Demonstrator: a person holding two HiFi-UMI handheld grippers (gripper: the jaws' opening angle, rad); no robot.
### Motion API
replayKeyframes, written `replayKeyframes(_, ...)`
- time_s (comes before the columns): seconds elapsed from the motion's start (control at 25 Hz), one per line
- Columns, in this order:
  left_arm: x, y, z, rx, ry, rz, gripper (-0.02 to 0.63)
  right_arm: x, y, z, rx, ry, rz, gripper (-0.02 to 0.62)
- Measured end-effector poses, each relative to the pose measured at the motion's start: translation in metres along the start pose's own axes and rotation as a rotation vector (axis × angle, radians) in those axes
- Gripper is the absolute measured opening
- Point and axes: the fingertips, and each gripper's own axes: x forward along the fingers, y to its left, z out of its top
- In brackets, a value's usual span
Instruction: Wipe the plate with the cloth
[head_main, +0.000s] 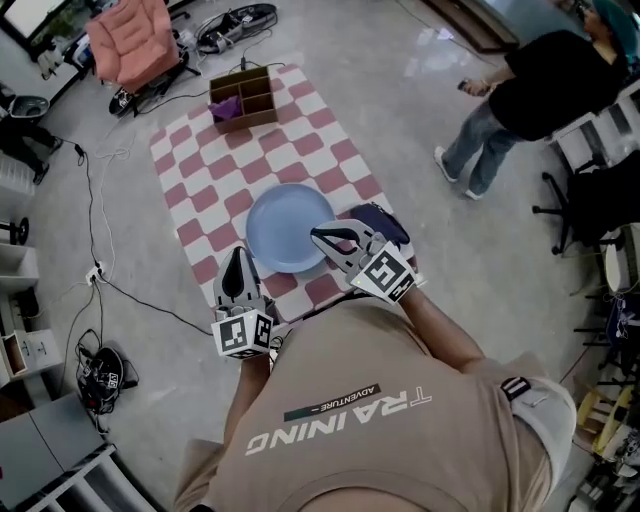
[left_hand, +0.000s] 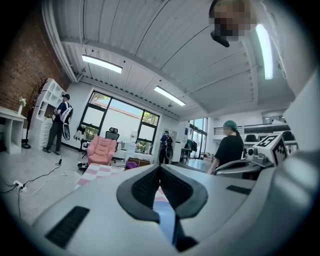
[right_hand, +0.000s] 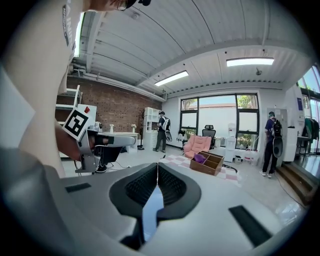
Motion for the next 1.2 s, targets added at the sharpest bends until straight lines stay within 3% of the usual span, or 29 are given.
replayKeyframes(0.24,0.012,-0.001,-0.018,-0.019,0.043,0.023,0.015,-0.041,-0.056,-0.033,0.03,0.042,-0.169,0.018)
replayKeyframes(0.44,0.03,-0.007,-0.013,-0.012,0.042,0.013,0.015,-0.094,-0.105,-0.097,0.054,0.181,-0.331,0.018)
replayKeyframes(0.6,0.037,-0.01,-0.005,0.003,0.028,0.011,0.015,-0.126,-0.122,-0.102,0.129,0.148,-0.401,0.018)
replayKeyframes(1.2,0.017,-0.01,-0.007,0.026,0.053,0.068,0.015,-0.099,-0.115,-0.123,0.132,0.185,-0.273,0.02)
